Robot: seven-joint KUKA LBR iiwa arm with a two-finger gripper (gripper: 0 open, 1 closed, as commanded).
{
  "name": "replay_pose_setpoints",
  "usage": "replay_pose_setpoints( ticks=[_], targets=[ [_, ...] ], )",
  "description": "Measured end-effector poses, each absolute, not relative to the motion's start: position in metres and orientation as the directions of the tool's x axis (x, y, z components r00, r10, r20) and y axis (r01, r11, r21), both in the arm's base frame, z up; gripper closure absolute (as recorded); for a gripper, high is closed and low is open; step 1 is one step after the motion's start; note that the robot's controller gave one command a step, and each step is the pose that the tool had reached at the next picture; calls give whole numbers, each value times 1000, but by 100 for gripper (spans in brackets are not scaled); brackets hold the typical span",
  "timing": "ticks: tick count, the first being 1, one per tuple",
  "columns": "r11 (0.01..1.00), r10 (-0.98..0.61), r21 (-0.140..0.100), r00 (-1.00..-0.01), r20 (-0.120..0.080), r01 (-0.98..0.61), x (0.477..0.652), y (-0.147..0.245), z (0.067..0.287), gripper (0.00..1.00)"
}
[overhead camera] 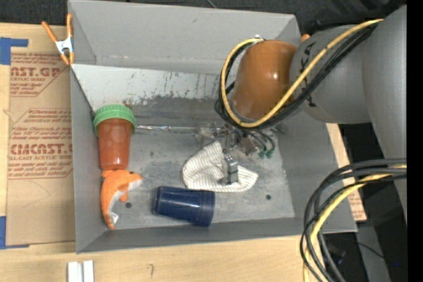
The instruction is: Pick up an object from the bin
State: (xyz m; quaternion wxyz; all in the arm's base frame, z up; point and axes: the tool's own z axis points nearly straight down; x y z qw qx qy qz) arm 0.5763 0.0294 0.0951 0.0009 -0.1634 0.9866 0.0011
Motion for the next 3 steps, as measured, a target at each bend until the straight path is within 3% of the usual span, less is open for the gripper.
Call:
replay_pose_setpoints(
  ticks=[1, 2, 3],
  targets=[
    [953, -304, 3, -953, 0, -304, 563, 22, 116, 0],
    [913, -407, 0, -913, -3, -407, 566, 29, 70, 100],
    [913, -407, 0, -913, -3, -407, 566, 29, 70, 100]
  ],
)
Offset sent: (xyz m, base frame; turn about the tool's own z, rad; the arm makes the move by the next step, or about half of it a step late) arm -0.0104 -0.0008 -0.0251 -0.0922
